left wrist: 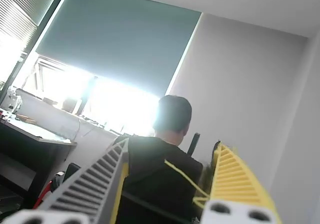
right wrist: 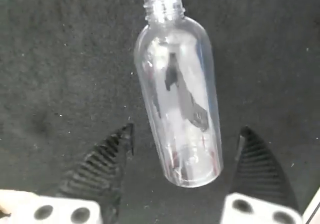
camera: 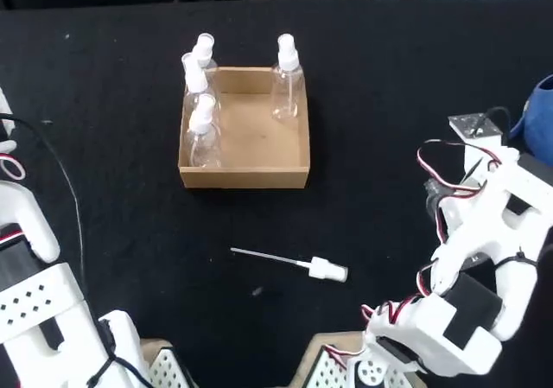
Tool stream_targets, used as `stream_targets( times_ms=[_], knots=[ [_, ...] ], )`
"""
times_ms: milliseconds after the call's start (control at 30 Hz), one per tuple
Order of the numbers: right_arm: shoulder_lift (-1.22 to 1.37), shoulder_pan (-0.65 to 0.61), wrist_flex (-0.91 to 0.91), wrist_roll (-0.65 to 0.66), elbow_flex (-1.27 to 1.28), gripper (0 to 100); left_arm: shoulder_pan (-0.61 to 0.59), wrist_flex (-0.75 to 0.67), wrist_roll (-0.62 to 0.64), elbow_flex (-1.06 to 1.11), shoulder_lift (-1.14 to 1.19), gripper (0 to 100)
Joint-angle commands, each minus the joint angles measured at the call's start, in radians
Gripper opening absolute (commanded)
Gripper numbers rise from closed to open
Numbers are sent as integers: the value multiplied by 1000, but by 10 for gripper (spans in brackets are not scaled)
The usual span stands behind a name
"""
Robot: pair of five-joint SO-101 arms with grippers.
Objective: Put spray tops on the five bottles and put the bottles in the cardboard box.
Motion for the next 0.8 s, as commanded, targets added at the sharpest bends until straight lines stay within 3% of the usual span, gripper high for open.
stream_targets(
  times_ms=[0,333,633,700,767],
  knots=[
    [4,-44,-2,-2,-99,282,10,-20,6,-8,-5,152],
    [225,-132,61,38,-278,281,12,-20,6,-8,-5,152],
    [441,-132,51,29,-386,276,13,-20,6,-7,-5,152],
    [461,-130,49,66,-394,220,13,-18,8,-7,-5,152],
    [453,-130,49,112,-397,87,15,-14,9,-7,-5,152]
  ],
)
